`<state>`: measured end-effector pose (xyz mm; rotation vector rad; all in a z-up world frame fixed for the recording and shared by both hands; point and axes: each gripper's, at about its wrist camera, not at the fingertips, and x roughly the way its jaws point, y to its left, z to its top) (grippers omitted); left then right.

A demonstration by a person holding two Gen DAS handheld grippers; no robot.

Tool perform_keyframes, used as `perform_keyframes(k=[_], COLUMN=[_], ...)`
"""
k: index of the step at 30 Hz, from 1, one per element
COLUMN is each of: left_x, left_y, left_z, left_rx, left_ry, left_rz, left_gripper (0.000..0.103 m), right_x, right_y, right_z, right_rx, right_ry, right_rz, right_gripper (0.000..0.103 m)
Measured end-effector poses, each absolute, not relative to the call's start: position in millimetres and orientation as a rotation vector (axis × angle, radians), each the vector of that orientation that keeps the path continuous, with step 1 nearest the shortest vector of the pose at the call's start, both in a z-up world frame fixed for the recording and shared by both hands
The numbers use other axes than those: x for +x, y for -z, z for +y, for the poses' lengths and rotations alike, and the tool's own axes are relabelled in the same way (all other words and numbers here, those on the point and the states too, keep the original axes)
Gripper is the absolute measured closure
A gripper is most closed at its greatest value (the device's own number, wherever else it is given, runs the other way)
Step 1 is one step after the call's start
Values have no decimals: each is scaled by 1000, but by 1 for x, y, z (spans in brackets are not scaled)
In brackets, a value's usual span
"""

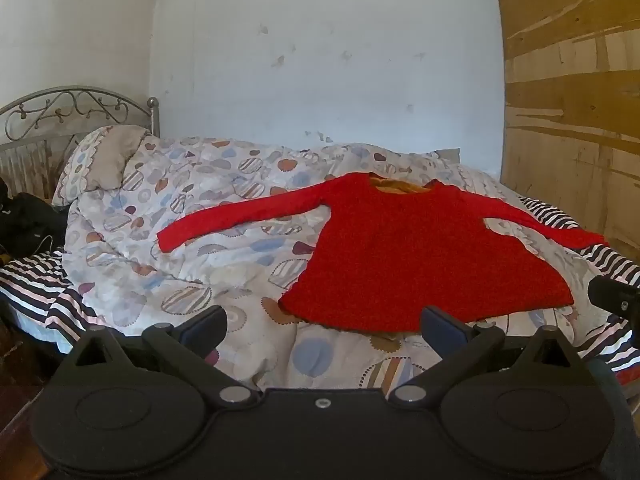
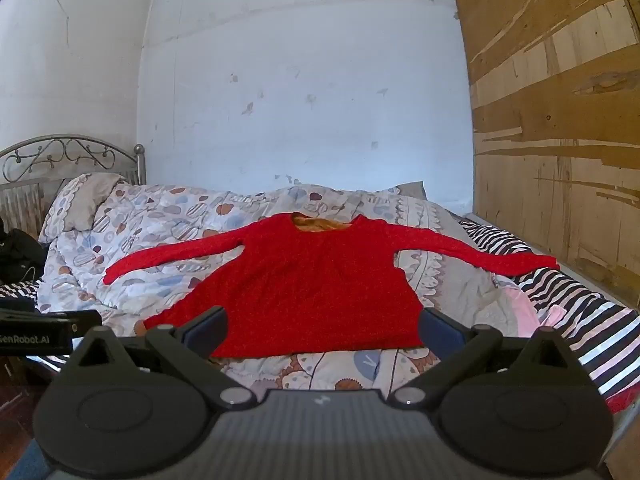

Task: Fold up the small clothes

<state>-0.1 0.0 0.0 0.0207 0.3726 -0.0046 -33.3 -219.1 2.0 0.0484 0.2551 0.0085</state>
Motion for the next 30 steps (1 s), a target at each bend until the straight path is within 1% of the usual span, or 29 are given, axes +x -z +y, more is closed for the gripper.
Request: perform_keyframes(k=[9, 30], left_x=[-1, -3], left_y=[-8, 7], left_z=[4, 0], left_rx=[27, 31], left_ry=[21, 10], left_rz=[373, 366], left_gripper=[1, 1], right_x=[-33, -31], right_y=[-2, -4], right_z=[-219, -217], right_rx=[49, 33], right_ry=[-7, -4], right_rz=[254, 263], right_gripper=[0, 0])
